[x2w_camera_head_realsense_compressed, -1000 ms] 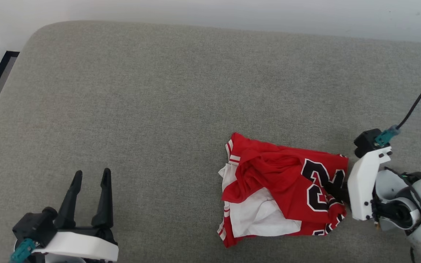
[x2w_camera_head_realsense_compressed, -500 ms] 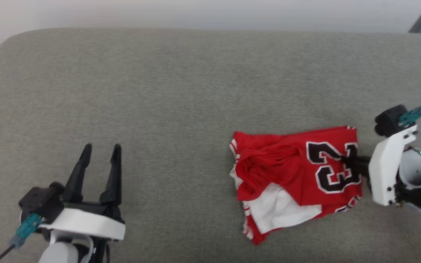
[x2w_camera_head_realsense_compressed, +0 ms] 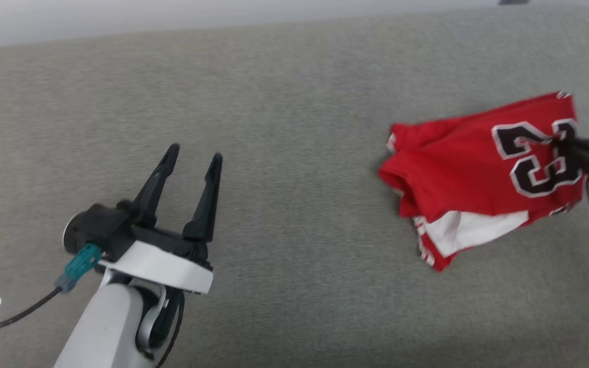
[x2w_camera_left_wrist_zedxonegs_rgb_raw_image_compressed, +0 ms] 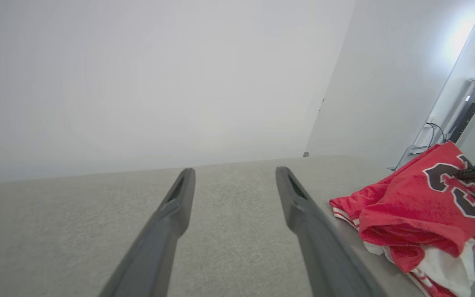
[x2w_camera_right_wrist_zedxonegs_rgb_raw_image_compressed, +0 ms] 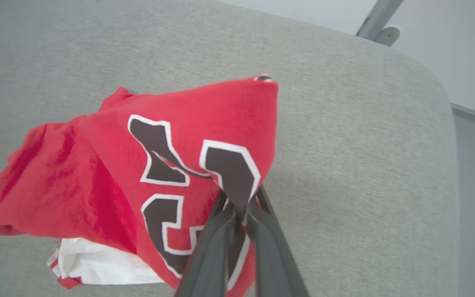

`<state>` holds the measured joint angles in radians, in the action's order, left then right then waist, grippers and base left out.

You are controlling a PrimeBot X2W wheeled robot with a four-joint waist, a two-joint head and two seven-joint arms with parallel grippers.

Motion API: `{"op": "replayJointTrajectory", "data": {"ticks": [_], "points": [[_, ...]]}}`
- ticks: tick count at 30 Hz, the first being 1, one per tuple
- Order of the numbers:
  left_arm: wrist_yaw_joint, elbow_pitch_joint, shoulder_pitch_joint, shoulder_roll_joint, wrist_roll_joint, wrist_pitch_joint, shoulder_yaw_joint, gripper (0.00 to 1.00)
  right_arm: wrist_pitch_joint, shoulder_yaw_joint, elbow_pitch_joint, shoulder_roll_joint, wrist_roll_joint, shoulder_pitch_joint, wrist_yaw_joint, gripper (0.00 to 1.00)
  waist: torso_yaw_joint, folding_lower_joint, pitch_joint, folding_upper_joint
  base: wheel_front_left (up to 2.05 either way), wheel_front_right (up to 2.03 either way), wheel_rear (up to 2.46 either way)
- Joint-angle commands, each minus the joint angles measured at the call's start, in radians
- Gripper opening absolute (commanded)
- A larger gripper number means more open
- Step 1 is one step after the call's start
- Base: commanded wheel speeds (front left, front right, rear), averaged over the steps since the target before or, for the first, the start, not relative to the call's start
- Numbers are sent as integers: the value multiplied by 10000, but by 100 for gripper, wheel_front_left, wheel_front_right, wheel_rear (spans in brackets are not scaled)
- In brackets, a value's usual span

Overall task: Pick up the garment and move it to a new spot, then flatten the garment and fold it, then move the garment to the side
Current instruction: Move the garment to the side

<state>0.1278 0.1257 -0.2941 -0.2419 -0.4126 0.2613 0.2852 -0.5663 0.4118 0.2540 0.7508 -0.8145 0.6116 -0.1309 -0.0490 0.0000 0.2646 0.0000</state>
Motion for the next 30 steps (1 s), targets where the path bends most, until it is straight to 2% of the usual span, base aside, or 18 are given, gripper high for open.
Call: {"op": "replayJointTrajectory", "data": {"ticks": [1,8,16,23,30], "points": [[35,52,-421,-70,105,45,244,100,279,32,270,158,146,384,1,0,-535,0,391,0,0,0,0],[35,239,-1364,-262,91,45,1125,100,1288,307,1026,431,496,1430,3,0,-1184,0,855,0,0,0,0],[34,505,-2515,-262,41,45,2338,100,2613,760,2601,680,1214,2645,3,0,-1759,0,1438,0,0,0,0],[34,714,-3309,-222,-33,45,3221,100,3749,1180,4225,573,2169,3571,3,0,-1954,0,1922,0,0,0,0],[34,813,-3810,-165,-181,45,3591,100,4619,1215,5957,80,2819,4147,3,0,-1800,0,2310,0,0,0,0]]}}
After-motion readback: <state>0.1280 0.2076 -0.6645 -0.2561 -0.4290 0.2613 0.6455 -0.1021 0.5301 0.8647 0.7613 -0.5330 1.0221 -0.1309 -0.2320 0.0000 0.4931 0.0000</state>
